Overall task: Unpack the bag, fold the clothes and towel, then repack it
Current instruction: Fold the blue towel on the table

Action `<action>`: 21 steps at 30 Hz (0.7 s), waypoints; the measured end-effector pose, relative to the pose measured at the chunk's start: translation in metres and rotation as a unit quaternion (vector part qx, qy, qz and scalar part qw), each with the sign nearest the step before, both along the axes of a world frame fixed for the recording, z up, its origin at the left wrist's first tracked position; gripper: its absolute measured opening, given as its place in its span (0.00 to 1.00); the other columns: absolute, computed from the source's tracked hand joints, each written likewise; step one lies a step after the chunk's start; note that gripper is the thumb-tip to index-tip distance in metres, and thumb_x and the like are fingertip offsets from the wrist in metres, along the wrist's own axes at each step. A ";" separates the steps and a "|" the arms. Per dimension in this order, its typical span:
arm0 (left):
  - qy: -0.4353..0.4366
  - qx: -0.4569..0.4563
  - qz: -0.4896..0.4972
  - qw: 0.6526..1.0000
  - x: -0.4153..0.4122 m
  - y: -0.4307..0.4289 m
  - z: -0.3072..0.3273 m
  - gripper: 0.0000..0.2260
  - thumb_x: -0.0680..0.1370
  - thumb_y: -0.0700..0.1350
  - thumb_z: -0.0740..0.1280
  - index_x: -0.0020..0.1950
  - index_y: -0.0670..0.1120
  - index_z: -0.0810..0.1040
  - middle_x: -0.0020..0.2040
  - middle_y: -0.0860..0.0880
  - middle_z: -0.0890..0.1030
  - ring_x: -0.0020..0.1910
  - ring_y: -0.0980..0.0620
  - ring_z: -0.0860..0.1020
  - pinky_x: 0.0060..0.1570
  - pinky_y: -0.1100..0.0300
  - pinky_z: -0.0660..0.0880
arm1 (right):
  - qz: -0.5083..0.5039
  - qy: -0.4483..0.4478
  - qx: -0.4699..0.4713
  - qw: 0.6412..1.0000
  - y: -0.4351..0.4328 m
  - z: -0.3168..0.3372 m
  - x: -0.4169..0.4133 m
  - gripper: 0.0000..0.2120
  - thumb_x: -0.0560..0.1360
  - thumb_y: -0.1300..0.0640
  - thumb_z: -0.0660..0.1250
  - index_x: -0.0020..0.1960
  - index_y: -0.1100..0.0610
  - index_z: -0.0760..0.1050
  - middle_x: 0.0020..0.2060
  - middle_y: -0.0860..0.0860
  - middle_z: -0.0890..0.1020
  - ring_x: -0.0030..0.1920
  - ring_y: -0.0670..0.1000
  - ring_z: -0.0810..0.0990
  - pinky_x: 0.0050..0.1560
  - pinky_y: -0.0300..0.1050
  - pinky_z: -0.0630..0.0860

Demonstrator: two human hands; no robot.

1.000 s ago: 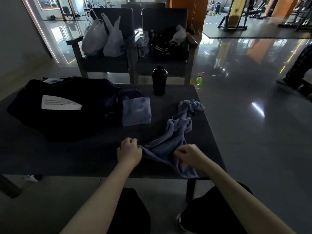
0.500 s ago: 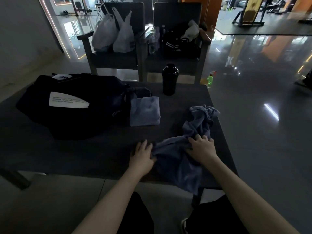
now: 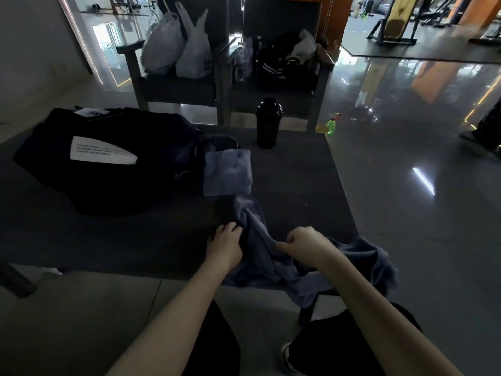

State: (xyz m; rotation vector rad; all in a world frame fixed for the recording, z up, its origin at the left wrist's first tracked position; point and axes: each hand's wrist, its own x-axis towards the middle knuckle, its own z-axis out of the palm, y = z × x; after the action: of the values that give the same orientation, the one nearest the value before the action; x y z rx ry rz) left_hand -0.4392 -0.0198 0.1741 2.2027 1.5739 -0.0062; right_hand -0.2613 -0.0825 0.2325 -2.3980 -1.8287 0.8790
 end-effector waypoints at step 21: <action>-0.154 0.057 0.091 0.982 -0.025 0.015 0.035 0.11 0.80 0.53 0.61 0.46 0.46 0.70 0.41 0.48 0.77 0.39 0.49 0.77 0.39 0.53 0.74 | -0.208 0.166 0.260 0.928 0.023 -0.028 0.008 0.07 0.80 0.58 0.57 0.45 0.60 0.67 0.37 0.55 0.77 0.38 0.57 0.76 0.34 0.45 0.67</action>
State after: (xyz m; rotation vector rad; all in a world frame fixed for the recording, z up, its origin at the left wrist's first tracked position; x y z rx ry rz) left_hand -0.4642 -0.0048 0.2092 2.0143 1.6204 0.4678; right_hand -0.2537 -0.0599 0.2049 -2.0241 -1.1749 0.6083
